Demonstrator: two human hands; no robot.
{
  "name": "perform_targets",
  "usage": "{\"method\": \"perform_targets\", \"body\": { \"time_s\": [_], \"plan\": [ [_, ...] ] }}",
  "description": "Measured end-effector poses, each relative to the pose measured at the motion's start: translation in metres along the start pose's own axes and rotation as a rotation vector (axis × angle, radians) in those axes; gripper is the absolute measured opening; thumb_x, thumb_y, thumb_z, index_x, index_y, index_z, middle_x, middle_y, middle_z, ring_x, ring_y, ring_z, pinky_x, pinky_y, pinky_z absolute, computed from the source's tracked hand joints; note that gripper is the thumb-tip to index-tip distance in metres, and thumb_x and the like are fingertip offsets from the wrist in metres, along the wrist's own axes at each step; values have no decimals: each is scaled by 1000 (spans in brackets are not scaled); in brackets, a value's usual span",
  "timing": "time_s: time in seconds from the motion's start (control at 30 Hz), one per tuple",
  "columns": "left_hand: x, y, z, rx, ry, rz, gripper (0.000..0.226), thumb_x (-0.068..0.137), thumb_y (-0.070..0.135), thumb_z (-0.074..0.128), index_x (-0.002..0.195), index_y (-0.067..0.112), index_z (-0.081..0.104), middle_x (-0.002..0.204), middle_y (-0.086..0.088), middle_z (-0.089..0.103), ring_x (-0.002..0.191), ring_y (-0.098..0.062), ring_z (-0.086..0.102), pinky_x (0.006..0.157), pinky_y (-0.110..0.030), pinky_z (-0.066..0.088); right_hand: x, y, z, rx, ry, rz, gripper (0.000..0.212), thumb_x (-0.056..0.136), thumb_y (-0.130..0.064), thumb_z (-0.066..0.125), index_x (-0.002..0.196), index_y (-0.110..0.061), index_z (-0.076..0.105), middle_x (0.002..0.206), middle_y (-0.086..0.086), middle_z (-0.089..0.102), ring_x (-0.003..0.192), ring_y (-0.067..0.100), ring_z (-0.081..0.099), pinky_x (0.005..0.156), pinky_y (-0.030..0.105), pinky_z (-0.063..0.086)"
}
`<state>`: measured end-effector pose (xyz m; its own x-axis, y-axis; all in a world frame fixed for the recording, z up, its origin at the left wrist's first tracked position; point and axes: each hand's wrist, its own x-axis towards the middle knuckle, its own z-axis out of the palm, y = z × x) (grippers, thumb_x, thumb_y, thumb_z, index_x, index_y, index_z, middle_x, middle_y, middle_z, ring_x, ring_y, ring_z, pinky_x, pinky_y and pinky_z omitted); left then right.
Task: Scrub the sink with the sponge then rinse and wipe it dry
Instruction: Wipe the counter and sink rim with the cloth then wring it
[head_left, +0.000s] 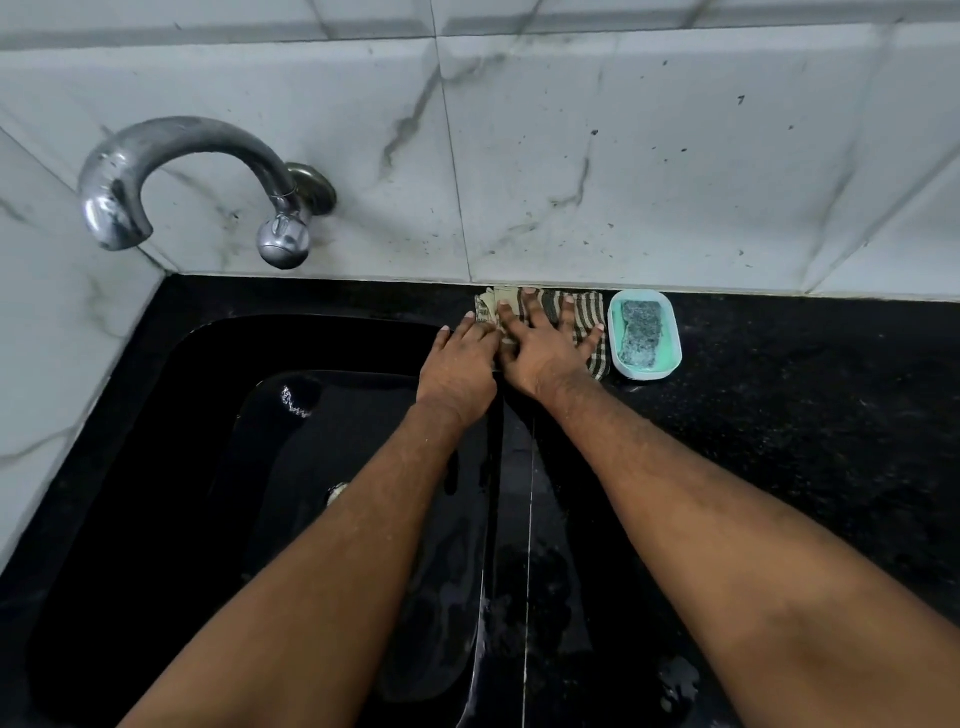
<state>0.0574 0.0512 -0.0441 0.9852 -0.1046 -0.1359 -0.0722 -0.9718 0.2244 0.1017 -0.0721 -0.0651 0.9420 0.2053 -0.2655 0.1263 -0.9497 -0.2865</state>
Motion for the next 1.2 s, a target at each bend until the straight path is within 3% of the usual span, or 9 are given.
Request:
{"method": "perform_targets", "body": {
  "time_s": [0.17,0.5,0.83,1.2],
  "plan": [
    [-8,3,-5,151,-27,60,61,92,12,46,152,17,36,158,0,33,154,-20,11,125,-45,8,-12,6,-1,-36,-39,7,63,96,-55,34,151,-54,3,164,-14,-14,147,36,-24,106,75,-10],
    [-56,20,1,187,-39,103,45,94,17,46,139,18,49,149,-2,43,150,-20,22,125,-44,9,-61,20,4,-119,-114,-60,70,92,-70,31,150,-55,-5,163,-15,-18,149,35,-20,111,72,-4],
    [-106,38,7,266,-51,164,48,96,18,41,144,14,44,150,-1,41,150,-20,23,125,-42,11,-118,21,12,-105,-105,-19,72,91,-69,36,150,-55,-2,164,-14,-13,150,35,-16,112,72,-4],
    [-150,52,16,316,-77,140,48,95,21,44,142,17,44,141,-2,45,134,-23,40,124,-45,17,-166,17,26,-85,-65,10,69,92,-64,38,151,-54,5,165,-12,-7,150,37,-13,111,73,-1]
  ]
}}
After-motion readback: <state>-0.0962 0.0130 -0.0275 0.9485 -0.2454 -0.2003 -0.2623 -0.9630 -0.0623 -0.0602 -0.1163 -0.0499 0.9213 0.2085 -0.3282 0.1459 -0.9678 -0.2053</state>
